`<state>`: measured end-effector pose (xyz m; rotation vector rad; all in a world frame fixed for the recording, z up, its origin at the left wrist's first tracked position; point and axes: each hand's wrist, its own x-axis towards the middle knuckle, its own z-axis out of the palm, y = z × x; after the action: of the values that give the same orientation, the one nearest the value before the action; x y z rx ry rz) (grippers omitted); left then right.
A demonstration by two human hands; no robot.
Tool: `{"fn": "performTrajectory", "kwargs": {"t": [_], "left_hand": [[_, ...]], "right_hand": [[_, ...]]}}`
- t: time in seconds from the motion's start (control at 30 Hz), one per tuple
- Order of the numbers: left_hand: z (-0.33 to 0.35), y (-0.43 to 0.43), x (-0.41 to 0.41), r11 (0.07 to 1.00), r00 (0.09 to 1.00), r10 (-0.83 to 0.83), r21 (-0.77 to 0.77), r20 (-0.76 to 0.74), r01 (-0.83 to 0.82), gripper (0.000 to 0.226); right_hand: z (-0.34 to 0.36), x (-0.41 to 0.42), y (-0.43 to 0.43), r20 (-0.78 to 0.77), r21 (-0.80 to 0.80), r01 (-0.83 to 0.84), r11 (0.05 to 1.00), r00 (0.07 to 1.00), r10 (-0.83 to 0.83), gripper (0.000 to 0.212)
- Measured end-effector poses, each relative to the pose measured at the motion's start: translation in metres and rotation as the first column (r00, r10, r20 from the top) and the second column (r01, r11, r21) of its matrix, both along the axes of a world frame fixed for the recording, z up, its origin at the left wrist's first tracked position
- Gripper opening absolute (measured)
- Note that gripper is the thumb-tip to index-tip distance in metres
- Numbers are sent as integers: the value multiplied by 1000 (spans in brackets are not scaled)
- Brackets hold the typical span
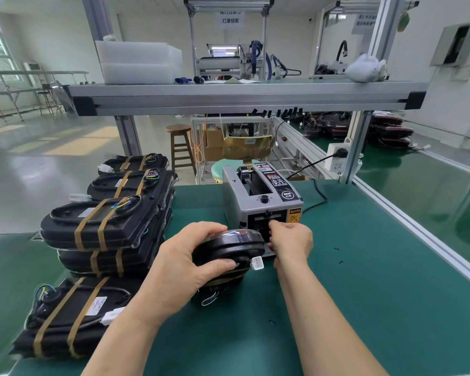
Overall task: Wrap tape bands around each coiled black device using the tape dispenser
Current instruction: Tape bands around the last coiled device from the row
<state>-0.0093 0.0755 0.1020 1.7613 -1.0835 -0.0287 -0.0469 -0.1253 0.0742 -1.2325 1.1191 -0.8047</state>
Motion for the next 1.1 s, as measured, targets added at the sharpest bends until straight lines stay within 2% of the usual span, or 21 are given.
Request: {"fn": "performTrajectory", "kwargs": {"t": [0.1,0.23,0.37,0.47,0.7,1.1], "left_hand": [[1,1,-1,1000,1000,11,20,14,-11,43],[0,3,-4,1000,999,7,-8,52,-6,48],[-3,2,-3,998,991,33,-65,133,-24,46],[-5,-1,-3,993,983,64,-110,172,-46,41],[-9,-5,-9,978,973,132,-185,188,-97,42],[-11,-4,-7,984,963,115,-161,243,-77,35]], "right_hand": [[4,-6,6,40,25,14,1000,999,-15,14],[18,-29,30,382,155,-95,983,924,29,21],[39,-51,69,550,32,-208,978,820,157,18],[43,-51,89,513,-74,-138,988,844,156,23],[34,-41,99,460,-147,-25,989,883,91,31],[26,-36,93,386,-293,-20,956,912,137,28]]}}
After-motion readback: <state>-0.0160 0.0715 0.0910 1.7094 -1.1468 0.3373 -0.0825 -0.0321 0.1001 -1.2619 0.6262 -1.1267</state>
